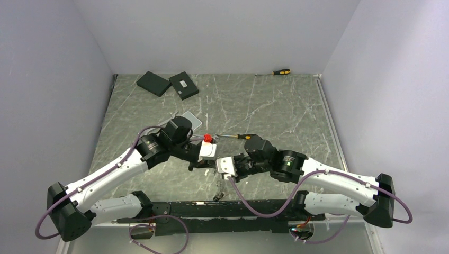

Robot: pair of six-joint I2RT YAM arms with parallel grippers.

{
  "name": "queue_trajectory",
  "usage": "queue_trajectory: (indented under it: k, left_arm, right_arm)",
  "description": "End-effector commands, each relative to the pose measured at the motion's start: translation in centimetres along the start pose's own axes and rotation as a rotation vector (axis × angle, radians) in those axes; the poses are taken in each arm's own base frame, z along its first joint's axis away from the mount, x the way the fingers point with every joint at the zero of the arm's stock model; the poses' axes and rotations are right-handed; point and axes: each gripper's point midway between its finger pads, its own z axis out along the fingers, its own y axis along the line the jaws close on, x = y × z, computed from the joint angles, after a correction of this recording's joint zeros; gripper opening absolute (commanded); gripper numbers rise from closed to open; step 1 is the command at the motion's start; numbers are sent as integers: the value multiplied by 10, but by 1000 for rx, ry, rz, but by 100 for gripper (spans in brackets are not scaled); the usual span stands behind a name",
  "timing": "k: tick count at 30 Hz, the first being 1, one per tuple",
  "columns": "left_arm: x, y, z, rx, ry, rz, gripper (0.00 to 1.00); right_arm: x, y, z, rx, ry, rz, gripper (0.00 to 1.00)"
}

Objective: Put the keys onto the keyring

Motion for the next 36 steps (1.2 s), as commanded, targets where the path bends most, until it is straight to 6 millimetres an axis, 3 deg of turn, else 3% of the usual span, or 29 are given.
queue_trajectory:
  k: [1, 36]
  left_arm:
    - [-7, -11, -1, 45, -35, 93, 0]
    - [3, -14, 6, 71, -22, 93, 0]
  right_arm:
    - [-21, -13, 0, 35, -71, -16, 0]
    - [-17, -20, -5, 83, -67, 1, 0]
